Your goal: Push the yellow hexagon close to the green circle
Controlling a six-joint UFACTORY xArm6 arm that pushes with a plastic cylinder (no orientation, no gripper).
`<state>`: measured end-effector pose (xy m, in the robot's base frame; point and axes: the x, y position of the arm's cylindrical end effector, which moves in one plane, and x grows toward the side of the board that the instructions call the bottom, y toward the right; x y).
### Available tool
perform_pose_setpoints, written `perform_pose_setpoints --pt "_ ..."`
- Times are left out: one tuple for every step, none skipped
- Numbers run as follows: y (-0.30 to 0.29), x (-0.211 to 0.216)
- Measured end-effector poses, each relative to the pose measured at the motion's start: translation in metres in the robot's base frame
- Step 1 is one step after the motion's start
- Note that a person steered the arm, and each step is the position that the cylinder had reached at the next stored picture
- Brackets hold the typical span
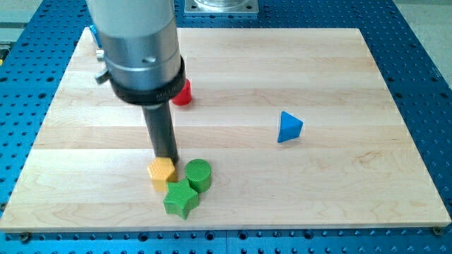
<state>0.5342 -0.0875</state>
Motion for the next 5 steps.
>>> perform_pose_setpoints --pt "-0.015 0.0" --pt "-0.062 0.007" --pt "-0.071 0.034" --pt "-0.049 0.041" --pt "-0.024 0.041"
